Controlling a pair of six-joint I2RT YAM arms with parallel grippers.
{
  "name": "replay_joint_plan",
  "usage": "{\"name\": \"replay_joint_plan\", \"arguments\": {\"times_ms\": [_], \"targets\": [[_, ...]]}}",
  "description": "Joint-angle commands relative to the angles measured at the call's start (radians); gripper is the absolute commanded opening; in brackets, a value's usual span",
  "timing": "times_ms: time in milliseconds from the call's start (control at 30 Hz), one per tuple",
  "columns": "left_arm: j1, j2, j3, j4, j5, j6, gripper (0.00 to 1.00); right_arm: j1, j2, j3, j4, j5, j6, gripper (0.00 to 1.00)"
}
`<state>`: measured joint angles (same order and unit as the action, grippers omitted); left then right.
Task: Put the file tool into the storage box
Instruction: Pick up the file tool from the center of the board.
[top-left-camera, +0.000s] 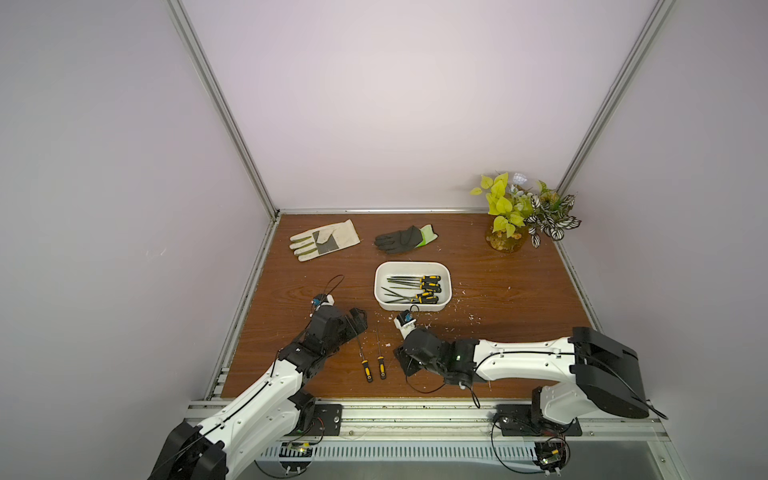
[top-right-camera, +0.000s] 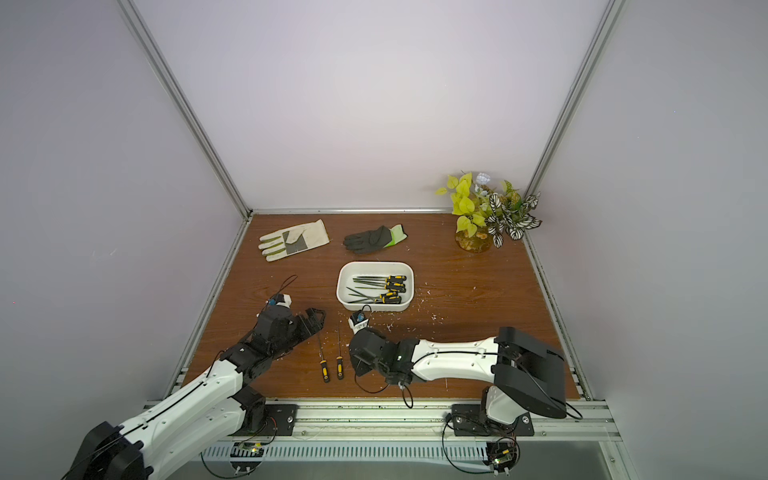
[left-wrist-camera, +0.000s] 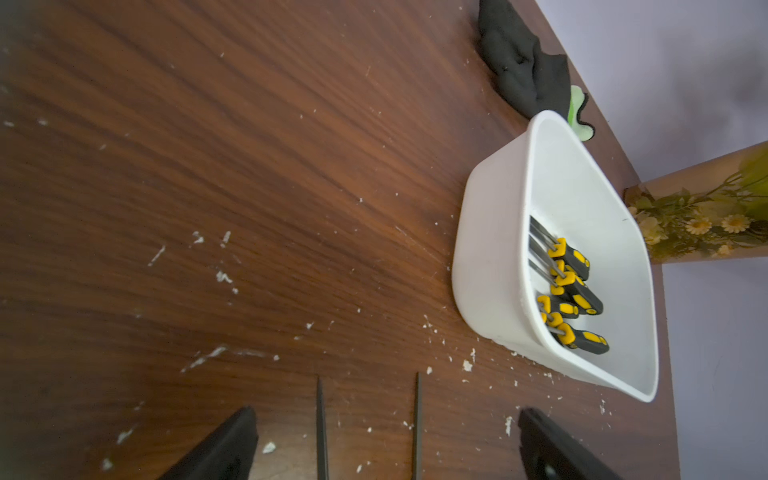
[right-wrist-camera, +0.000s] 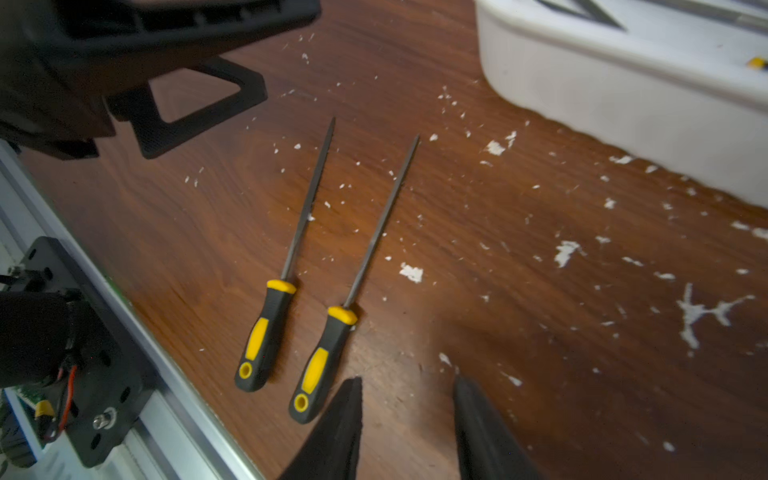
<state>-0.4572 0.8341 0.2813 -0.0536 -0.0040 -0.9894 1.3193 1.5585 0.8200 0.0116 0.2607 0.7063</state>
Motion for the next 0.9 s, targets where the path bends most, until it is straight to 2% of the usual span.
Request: {"name": "replay_joint_plan", "arguments": {"times_ms": [0, 333, 533, 667, 867], "targets": [[0.01, -0.017, 0.017, -0.017, -0.021, -0.007, 1.0, 0.05, 0.042, 0.071, 0.033, 0.043, 0.06, 0.42], [0.009, -0.07, 0.043, -0.103, -0.049, 0.022, 1.0, 0.08, 0.218, 0.194, -0.014, 0.026, 0.045, 0.43], [0.009, -0.099, 0.046, -0.134, -0.061, 0.032, 1.0, 0.085, 0.261, 0.23, -0.114, 0.101, 0.045, 0.42], [0.01, -0.099, 0.044, -0.132, -0.066, 0.034, 1.0, 0.087, 0.293, 0.248, -0.136, 0.104, 0.037, 0.41], [0.009, -0.093, 0.072, -0.154, -0.074, 0.042, 1.0, 0.093, 0.307, 0.245, -0.185, 0.16, 0.055, 0.36]]}}
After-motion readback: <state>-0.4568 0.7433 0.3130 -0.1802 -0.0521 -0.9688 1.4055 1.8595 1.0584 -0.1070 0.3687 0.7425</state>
